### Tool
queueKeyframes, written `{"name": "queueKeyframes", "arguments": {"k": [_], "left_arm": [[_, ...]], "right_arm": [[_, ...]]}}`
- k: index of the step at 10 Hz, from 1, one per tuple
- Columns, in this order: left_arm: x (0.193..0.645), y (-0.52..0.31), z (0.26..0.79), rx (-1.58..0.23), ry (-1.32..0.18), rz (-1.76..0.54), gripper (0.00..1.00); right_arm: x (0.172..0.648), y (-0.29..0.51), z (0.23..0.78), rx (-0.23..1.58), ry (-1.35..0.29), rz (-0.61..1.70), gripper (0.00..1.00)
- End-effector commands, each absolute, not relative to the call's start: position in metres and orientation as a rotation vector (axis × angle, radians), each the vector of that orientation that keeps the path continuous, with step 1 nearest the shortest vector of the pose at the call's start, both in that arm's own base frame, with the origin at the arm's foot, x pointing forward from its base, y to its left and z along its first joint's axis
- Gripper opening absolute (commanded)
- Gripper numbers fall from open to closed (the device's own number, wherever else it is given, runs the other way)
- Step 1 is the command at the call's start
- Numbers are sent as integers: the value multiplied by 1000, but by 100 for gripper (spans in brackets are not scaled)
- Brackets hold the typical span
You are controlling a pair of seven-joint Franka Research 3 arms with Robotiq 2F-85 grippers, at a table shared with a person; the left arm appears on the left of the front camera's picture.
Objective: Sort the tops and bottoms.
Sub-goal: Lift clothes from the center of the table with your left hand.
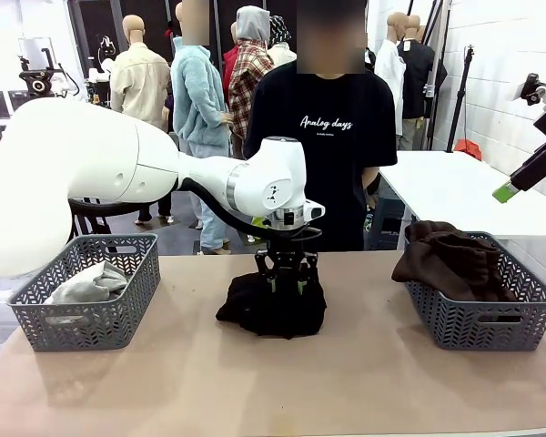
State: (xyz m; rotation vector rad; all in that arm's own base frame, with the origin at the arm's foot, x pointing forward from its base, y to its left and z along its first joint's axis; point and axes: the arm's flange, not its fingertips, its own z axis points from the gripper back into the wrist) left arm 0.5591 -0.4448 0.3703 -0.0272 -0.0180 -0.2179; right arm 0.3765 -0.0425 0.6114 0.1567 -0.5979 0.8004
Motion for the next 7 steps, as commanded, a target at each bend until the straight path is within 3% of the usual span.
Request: {"name": "queueKeyframes", "arguments": {"k": [1,7], "left_arm": [[552,-439,363,-27,27,-177,0],[544,-429,353,12,14,-99,0]], "right_arm": [[378,-42,612,169,-595,796,100],[378,-42,612,169,-595,796,100]]}}
